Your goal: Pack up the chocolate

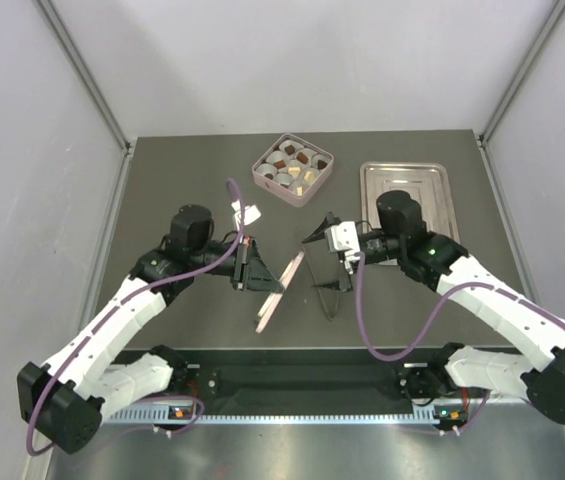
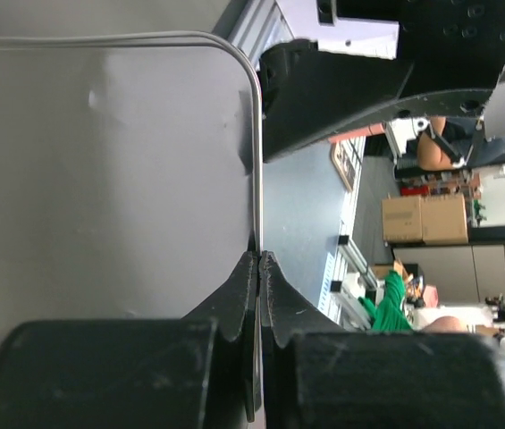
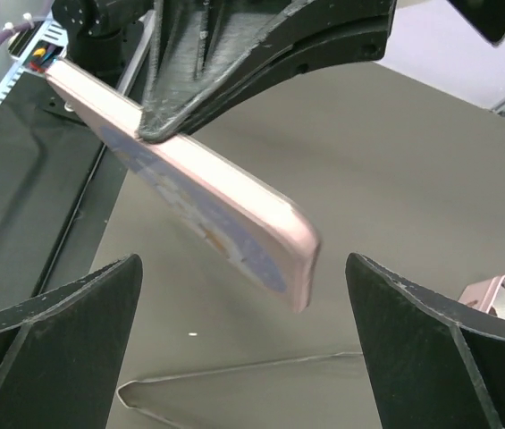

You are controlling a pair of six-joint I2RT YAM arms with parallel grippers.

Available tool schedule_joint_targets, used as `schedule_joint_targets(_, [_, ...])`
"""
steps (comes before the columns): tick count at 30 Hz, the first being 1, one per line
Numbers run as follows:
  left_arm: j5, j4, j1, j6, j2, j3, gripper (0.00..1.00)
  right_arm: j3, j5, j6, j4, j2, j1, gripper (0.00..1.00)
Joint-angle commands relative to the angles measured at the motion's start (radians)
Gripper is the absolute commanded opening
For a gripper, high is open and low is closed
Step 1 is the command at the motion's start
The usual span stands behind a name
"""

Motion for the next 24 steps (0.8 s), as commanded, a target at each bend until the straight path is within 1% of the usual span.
schedule_joint_targets(1, [0.047,0.033,-0.027,0.061,0.024,0.014,0.00,0.081,-0.042,-0.087,-0.037,0.044,0.009,0.96])
schedule_joint_targets(7, [0.052,0.004,-0.068,0.118,0.067,0.038,0.00,0.137,-0.022,-0.127,-0.092,0.118,0.023,0.96])
schedule_joint_targets(10, [0.044,-0.019,-0.070,0.138,0.099,0.052,0.00,0.166,-0.045,-0.151,-0.158,0.146,0.026,0.92])
schedule_joint_targets(12, [0.047,-0.030,-0.070,0.145,0.115,0.069,0.00,0.183,-0.057,-0.173,-0.205,0.161,0.028,0.83])
schedule_joint_targets(14, [0.043,-0.036,-0.070,0.162,0.127,0.090,0.00,0.187,-0.053,-0.179,-0.216,0.164,0.028,0.71])
schedule_joint_targets(21, [0.043,-0.058,-0.068,0.204,0.147,0.161,0.00,0.200,-0.053,-0.186,-0.253,0.170,0.026,0.67])
schedule_joint_targets(24, [0.035,-0.059,-0.068,0.201,0.159,0.176,0.00,0.209,-0.051,-0.191,-0.264,0.163,0.026,0.53])
